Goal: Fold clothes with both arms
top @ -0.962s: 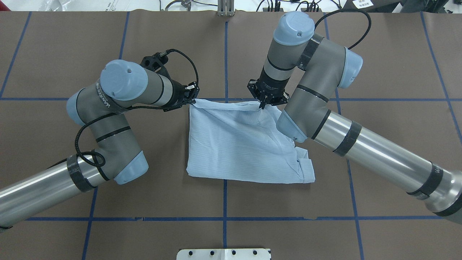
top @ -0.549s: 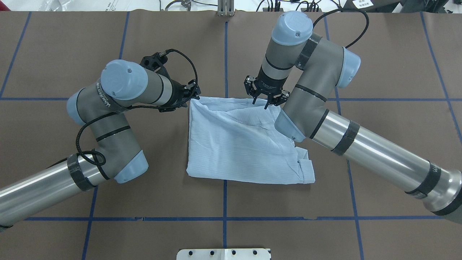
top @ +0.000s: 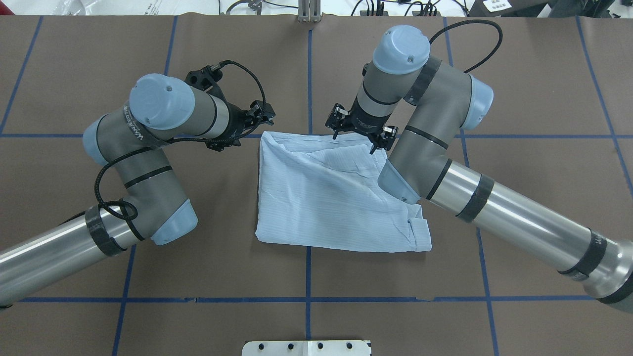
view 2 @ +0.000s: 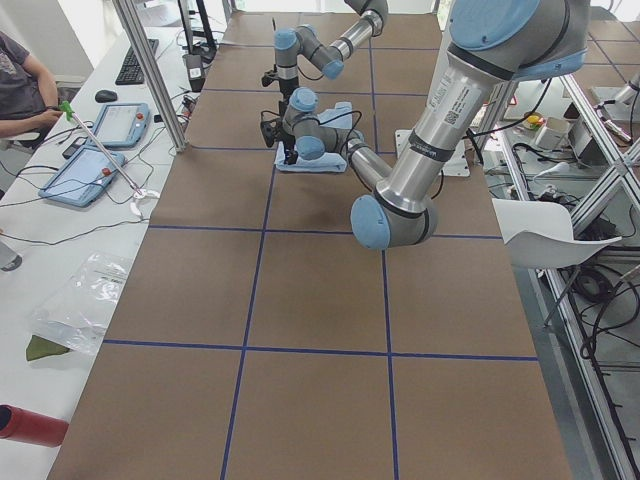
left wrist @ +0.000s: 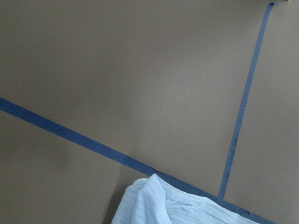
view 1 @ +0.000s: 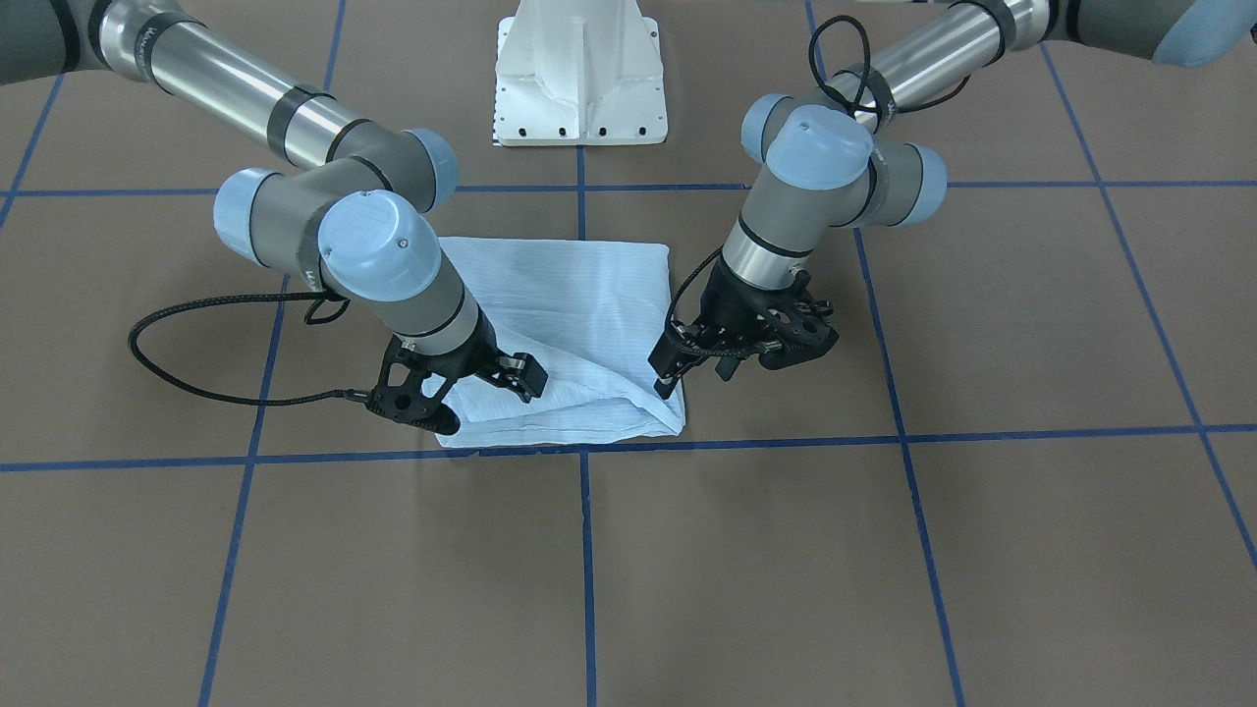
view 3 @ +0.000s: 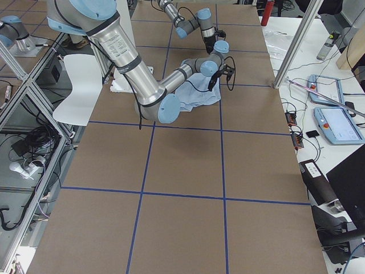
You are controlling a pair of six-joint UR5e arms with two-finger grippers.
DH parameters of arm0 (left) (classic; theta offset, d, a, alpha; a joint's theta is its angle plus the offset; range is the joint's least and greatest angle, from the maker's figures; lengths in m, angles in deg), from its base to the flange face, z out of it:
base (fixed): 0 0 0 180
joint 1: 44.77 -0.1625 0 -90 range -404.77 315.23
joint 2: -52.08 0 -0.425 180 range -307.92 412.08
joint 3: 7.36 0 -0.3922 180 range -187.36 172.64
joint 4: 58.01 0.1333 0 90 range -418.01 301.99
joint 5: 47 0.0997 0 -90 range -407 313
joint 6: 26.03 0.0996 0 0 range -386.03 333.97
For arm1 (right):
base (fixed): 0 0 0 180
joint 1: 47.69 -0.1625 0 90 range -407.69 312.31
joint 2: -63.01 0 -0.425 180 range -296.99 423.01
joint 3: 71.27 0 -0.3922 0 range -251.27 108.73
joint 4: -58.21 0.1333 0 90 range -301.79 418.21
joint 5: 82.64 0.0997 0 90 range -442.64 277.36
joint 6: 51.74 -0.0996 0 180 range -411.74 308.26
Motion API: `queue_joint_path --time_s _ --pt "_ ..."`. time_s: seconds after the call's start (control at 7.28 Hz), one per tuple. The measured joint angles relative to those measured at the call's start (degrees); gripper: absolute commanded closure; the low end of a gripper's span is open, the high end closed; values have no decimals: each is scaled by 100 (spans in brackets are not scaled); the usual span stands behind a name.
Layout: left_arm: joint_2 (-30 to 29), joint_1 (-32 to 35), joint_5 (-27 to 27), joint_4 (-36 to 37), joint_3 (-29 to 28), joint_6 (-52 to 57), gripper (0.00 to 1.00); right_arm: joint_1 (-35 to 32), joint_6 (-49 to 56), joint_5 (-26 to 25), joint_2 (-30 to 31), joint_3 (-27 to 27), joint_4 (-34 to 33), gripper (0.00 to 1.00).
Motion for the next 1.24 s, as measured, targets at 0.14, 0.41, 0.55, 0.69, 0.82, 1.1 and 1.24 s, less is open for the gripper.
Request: queue_joint_path --time_s 0.14,0.41,0.55,0.69,0.82,1.1,1.24 --pt "78 82 -136 6 42 38 0 292 -1 -221 172 284 -17 0" --pt "233 173 -252 7 114 204 0 800 17 -715 269 697 -495 0" --pt "277 184 -264 3 122 238 0 935 85 -886 175 791 -816 0" --pt "301 186 -265 -1 124 247 0 1006 241 -1025 60 780 -1017 0" --pt "309 189 -264 -3 125 249 0 1044 488 -1188 -46 676 -1121 0" --pt "317 188 -261 0 123 250 0 1057 926 -1416 -247 284 -1160 0" --pt "318 184 -259 -2 122 249 0 1041 1078 -1460 -302 130 -1140 0"
